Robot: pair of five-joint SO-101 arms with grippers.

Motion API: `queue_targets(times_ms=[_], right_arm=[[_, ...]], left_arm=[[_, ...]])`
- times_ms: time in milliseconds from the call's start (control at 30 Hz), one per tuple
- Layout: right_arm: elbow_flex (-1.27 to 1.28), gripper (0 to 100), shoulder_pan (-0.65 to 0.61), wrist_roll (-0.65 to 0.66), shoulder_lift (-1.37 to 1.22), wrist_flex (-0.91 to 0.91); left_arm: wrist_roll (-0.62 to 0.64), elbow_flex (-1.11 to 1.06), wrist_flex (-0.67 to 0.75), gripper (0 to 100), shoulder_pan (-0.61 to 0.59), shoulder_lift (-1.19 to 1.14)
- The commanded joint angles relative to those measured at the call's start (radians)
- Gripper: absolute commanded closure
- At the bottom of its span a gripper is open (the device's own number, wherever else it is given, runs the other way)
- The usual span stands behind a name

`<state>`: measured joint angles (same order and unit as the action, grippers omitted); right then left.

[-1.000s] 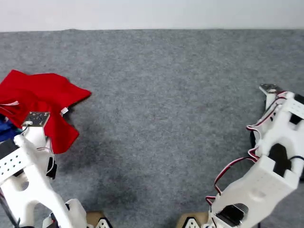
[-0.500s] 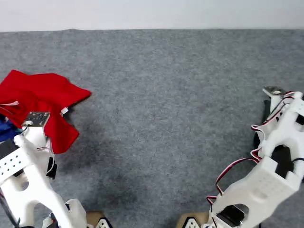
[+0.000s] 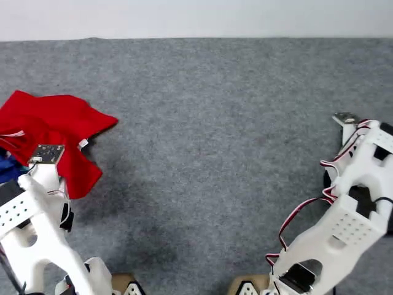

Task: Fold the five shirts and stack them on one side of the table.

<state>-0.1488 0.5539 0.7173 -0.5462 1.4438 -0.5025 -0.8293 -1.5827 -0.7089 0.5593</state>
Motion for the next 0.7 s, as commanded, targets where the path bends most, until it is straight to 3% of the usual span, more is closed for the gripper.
queue_targets(times_ms=[0, 133, 433, 667], right_arm=[[-0.028, 96.7, -0.008, 0.012, -0.002, -0.002], [-0.112, 96.8, 0.030, 0.017, -0.002, 0.041], [-0.411, 96.8, 0.128, 0.201, -0.002, 0.352], [-0.370, 96.8, 0.163, 0.219, 0.048, 0.355]], left_arm=[[0.003, 0.002, 0.000, 100, 0.005, 0.028], [0.003, 0.002, 0.000, 100, 0.005, 0.028], [0.003, 0.002, 0.003, 100, 0.006, 0.023], [0.005, 0.002, 0.006, 100, 0.008, 0.023]])
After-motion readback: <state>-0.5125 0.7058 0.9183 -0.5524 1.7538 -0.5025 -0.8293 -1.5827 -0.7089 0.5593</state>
